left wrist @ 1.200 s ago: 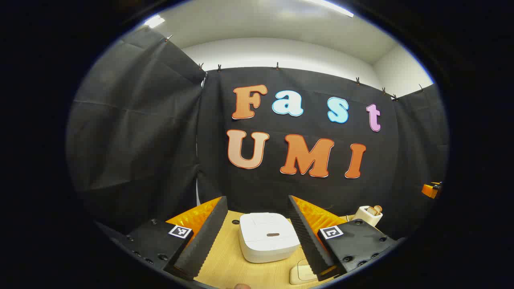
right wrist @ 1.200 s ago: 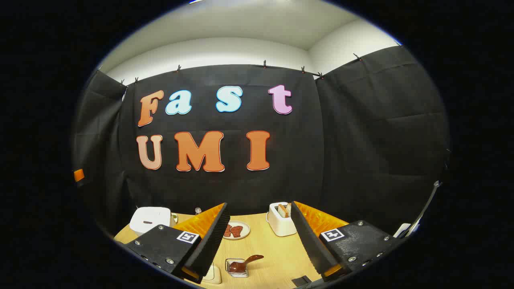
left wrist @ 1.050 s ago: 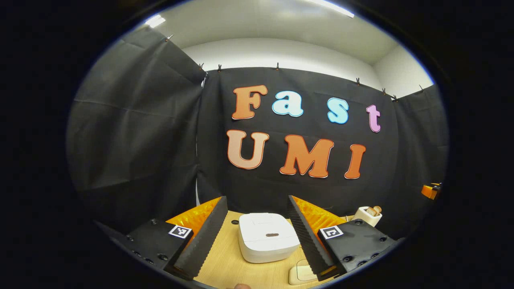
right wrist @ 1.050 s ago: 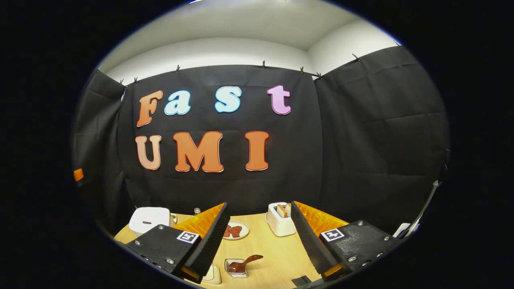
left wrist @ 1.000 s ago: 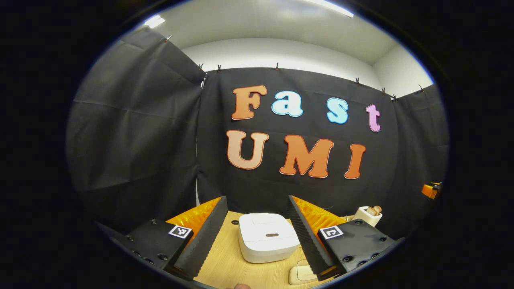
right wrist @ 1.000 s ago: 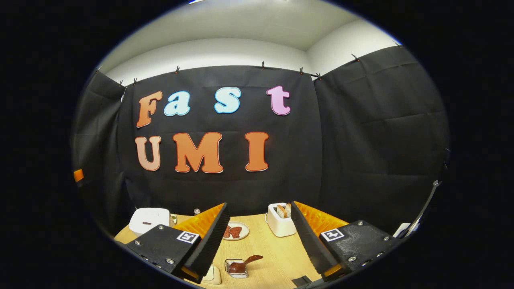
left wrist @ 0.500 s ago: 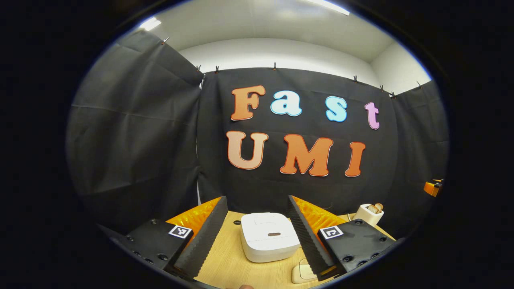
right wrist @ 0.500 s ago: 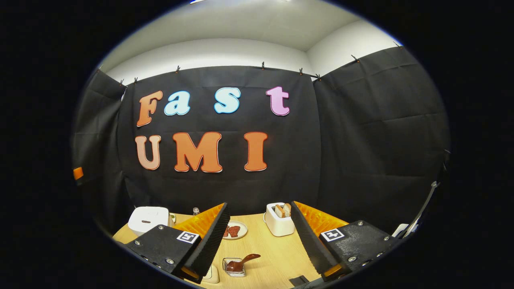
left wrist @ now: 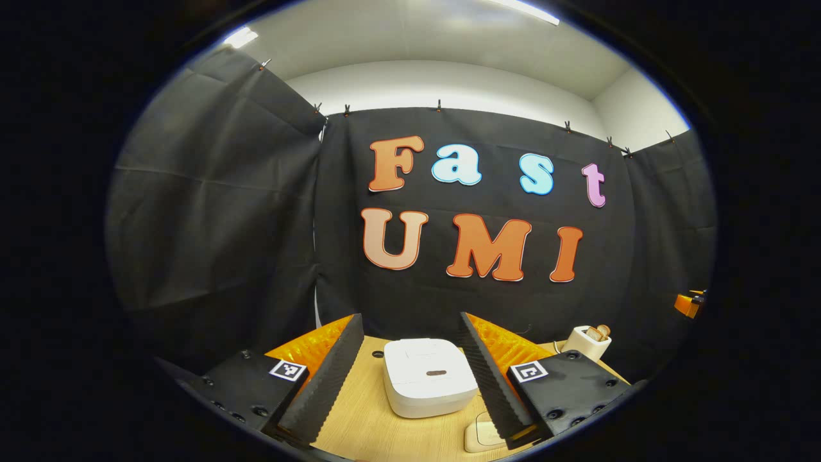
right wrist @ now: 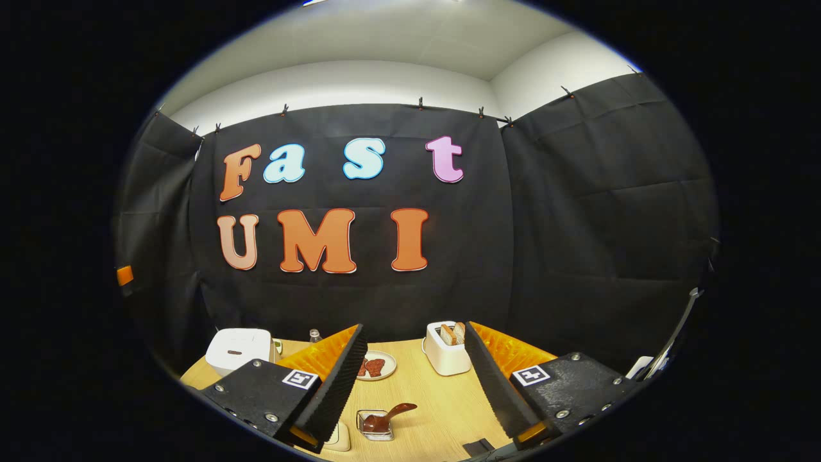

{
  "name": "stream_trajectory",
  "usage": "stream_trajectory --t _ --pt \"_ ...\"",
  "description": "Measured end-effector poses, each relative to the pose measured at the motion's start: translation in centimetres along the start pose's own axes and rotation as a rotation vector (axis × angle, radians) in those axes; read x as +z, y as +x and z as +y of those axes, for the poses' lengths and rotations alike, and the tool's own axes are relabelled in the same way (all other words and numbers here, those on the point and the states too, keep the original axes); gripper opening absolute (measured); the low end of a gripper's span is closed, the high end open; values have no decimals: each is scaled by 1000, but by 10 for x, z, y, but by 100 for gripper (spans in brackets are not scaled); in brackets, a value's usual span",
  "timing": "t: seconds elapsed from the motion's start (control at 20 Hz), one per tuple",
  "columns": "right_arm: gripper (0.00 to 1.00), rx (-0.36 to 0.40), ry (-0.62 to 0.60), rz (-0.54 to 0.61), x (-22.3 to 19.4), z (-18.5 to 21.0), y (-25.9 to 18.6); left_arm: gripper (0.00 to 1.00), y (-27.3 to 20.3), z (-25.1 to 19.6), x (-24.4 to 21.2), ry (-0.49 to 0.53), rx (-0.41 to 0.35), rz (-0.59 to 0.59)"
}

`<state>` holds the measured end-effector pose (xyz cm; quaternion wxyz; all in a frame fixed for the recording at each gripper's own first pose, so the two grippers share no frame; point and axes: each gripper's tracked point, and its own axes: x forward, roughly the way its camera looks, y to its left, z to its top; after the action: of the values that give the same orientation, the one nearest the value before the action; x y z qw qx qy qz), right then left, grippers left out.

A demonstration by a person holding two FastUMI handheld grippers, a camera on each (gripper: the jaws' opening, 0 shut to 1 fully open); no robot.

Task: Close the left gripper, press the button to open the rice cooker; take a wooden spoon from the chopstick holder with the right hand, scoop a spoonful of rice and pour it into the rice cooker, then put the wooden spoon back into the chopstick holder.

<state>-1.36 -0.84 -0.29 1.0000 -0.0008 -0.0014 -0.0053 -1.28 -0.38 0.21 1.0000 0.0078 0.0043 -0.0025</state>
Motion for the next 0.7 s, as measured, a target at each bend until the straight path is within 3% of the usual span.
stream_trajectory --t 0.2,0.25,0.3,0.4,0.5,0.55,0.65,0.7 --pt "95 12 0 7 -2 4 -1 85 -1 7 -1 6 19 2" --pt "99 12 -1 6 -1 4 -1 71 -1 8 0 8 22 -1" --pt "95 11 -3 5 -1 4 -1 57 0 9 1 11 29 -3" --pt "95 15 -6 9 -1 6 -3 28 0 10 0 3 26 -1" --pt "95 20 -7 15 -3 9 -3 0 -1 -3 -8 5 -22 16" --pt "95 20 -7 16 -3 10 -3 5 -5 -4 -4 14 -17 5" --pt "95 19 -8 19 -4 10 -3 5 4 -11 -13 7 -63 17" --pt "100 19 -9 21 -4 11 -3 5 9 -12 -16 7 -71 23"
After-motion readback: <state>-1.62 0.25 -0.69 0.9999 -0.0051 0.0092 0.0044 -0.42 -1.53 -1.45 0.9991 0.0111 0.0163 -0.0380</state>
